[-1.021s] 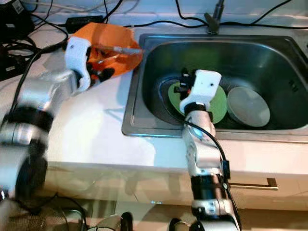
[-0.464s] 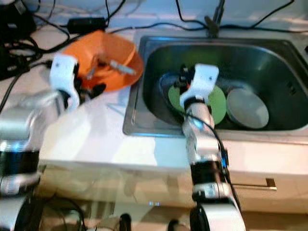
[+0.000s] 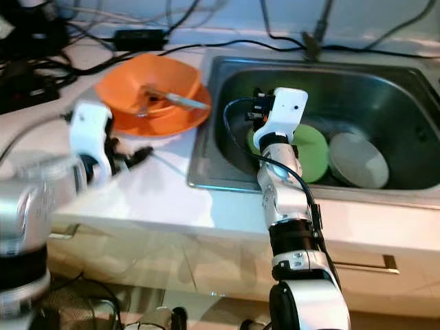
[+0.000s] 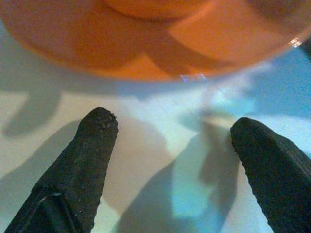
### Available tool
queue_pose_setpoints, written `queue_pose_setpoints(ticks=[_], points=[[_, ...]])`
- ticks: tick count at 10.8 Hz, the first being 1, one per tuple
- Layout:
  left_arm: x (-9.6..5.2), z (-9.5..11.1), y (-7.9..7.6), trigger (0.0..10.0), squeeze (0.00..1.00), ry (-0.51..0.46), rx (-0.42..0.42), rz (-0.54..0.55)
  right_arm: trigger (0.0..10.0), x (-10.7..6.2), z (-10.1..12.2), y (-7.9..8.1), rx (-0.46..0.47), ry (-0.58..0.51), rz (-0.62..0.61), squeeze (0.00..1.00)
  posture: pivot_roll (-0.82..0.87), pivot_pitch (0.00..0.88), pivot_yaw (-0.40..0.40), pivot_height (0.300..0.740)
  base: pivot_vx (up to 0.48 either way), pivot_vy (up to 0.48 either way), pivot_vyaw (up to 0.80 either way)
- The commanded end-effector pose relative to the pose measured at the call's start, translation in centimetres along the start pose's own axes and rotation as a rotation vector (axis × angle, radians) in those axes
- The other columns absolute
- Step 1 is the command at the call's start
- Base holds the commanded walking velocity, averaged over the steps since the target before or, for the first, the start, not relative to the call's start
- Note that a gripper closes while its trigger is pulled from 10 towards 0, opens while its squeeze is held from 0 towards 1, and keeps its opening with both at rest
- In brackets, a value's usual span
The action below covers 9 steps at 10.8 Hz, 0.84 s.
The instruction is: Kitchen organization
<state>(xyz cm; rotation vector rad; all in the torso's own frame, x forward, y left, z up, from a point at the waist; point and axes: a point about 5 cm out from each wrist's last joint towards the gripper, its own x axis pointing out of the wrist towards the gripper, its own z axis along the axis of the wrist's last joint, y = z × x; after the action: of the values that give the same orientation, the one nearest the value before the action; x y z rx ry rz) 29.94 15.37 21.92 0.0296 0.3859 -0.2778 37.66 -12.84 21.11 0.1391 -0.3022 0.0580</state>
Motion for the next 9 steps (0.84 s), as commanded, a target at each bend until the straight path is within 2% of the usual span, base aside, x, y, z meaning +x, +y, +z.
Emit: queue_pose_setpoints(ticks=[1, 2, 3, 4, 7, 9], points=[[-0.2, -1.2, -0.8, 10.0, 0.00, 0.051, -0.018, -0.031, 10.0, 0.2, 0.3, -0.1, 0.011, -0.020, 0.004, 0.00, 0.30, 0.103, 0.003, 0.740, 0.000, 0.000, 0.00], [-0.3, -1.1, -1.0, 10.0, 0.00, 0.018, 0.000, -0.012, 10.0, 0.2, 0.3, -0.2, 0.009, -0.021, 0.004, 0.00, 0.30, 0.102, -0.002, 0.740, 0.000, 0.000, 0.00], [-0.3, 0.0, -1.0, 10.0, 0.00, -0.071, 0.073, 0.030, 10.0, 0.3, 0.3, -0.3, 0.006, -0.023, 0.003, 0.00, 0.29, 0.101, -0.006, 0.740, 0.000, 0.000, 0.00], [-0.4, 1.3, -1.2, 10.0, 0.00, -0.156, 0.066, 0.046, 10.0, 0.4, 0.4, -0.4, 0.004, -0.027, 0.003, 0.00, 0.29, 0.102, -0.006, 0.740, 0.000, 0.000, 0.00], [-0.6, 2.0, -1.9, 10.0, 0.00, -0.207, 0.100, 0.047, 10.0, 0.2, 0.3, -0.6, -0.002, -0.029, -0.001, 0.00, 0.28, 0.108, -0.006, 0.740, 0.000, 0.000, 0.00], [0.3, 2.0, -1.7, 10.0, 0.00, -0.203, 0.121, 0.057, 10.0, 0.2, 0.3, -0.6, -0.001, -0.029, -0.005, 0.00, 0.26, 0.108, -0.002, 0.740, 0.000, 0.000, 0.00]])
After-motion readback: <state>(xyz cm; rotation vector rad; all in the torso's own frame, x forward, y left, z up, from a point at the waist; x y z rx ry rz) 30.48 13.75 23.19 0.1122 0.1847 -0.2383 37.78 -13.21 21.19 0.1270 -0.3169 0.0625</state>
